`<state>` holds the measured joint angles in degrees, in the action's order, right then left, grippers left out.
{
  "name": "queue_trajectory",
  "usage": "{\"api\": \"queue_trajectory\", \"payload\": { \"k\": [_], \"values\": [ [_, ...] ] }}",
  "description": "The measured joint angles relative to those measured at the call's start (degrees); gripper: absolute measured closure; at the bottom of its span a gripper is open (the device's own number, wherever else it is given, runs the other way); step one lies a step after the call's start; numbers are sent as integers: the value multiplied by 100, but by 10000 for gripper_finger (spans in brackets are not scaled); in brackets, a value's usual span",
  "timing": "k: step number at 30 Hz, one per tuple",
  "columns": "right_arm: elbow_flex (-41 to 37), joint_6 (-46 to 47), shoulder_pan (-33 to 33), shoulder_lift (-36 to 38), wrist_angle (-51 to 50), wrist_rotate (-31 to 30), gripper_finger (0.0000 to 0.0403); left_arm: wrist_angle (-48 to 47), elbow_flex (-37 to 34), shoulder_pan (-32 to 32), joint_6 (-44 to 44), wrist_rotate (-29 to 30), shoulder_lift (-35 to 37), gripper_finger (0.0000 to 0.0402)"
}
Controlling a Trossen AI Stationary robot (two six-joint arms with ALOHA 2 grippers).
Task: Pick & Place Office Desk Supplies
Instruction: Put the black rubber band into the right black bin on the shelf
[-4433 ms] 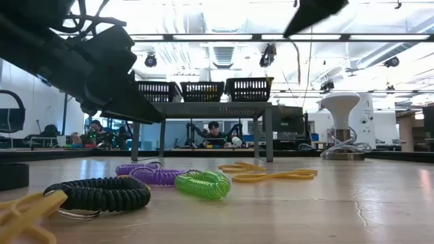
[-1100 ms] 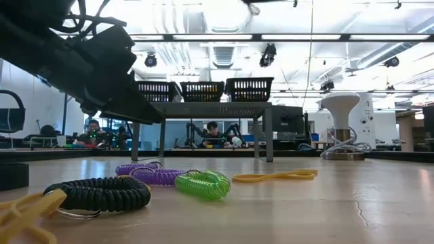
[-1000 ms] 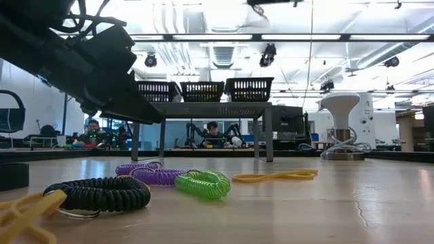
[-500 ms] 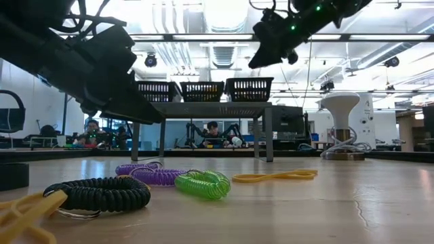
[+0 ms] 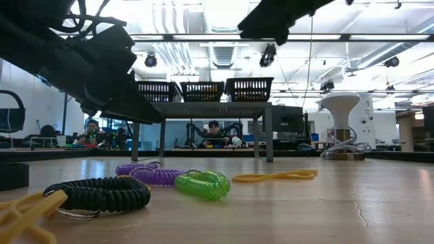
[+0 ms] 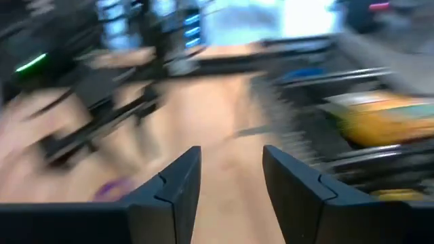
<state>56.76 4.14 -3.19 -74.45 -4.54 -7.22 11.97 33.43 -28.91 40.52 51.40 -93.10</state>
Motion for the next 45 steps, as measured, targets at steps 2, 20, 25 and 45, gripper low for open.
{"api": "queue_trajectory", "payload": {
  "k": [2, 20, 25, 45],
  "values": [
    [-234, 13, 564, -131, 111, -20, 247, 0, 0, 0, 1, 0, 0, 217],
    [-1198, 606, 2507, -2943, 2141, -345, 259, 21, 0, -2, 38, -3, 2, 217],
    [-788, 317, 2385, -3458, 2369, -348, 258, 26, 0, -4, -524, -465, 2, 217],
    [860, -160, 2411, -4216, 579, -342, 280, -1637, 830, -2421, 1294, -2700, 601, 217]
  ]
}}
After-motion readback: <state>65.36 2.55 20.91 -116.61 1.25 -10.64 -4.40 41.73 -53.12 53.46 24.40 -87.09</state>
